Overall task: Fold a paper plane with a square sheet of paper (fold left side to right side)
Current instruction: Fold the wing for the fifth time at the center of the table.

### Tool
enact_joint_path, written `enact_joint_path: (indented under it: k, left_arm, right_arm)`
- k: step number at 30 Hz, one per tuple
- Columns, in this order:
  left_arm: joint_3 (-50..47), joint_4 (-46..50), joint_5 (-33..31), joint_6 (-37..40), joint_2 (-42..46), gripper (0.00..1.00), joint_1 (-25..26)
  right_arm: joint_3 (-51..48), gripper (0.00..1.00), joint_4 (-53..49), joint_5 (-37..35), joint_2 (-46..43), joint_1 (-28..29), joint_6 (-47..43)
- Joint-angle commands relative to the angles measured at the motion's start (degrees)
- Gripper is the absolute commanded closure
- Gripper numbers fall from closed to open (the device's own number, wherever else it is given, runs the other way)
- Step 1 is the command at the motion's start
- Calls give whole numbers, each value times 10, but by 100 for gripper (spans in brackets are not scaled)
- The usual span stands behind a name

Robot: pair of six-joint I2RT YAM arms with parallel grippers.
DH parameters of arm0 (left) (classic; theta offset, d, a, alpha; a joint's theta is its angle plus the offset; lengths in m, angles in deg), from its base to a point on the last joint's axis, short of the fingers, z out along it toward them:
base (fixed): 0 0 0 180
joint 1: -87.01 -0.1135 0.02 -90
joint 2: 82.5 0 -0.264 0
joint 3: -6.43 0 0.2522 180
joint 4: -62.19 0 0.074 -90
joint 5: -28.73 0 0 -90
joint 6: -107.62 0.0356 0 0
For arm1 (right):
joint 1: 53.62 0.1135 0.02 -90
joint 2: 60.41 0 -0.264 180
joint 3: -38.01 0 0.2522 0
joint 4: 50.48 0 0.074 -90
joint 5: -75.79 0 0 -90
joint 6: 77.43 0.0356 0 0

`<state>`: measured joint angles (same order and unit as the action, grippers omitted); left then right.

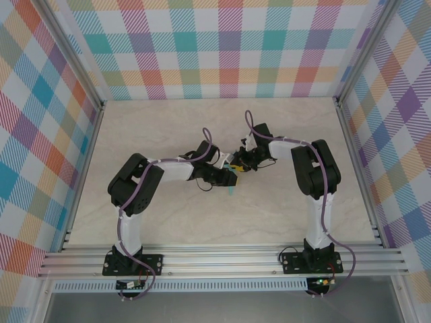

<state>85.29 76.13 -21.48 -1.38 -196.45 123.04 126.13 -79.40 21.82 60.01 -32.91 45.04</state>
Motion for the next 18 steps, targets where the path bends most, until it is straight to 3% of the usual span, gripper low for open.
enact_joint_path:
  k: [1,18]
  left_arm:
    - [9,28,-7,23,-13,73,4]
    - [10,93,-43,67,-12,73,36]
  right_arm:
    - [-10,77,-56,-38,33,3,-4]
    - [-7,77,-60,-39,35,3,-4]
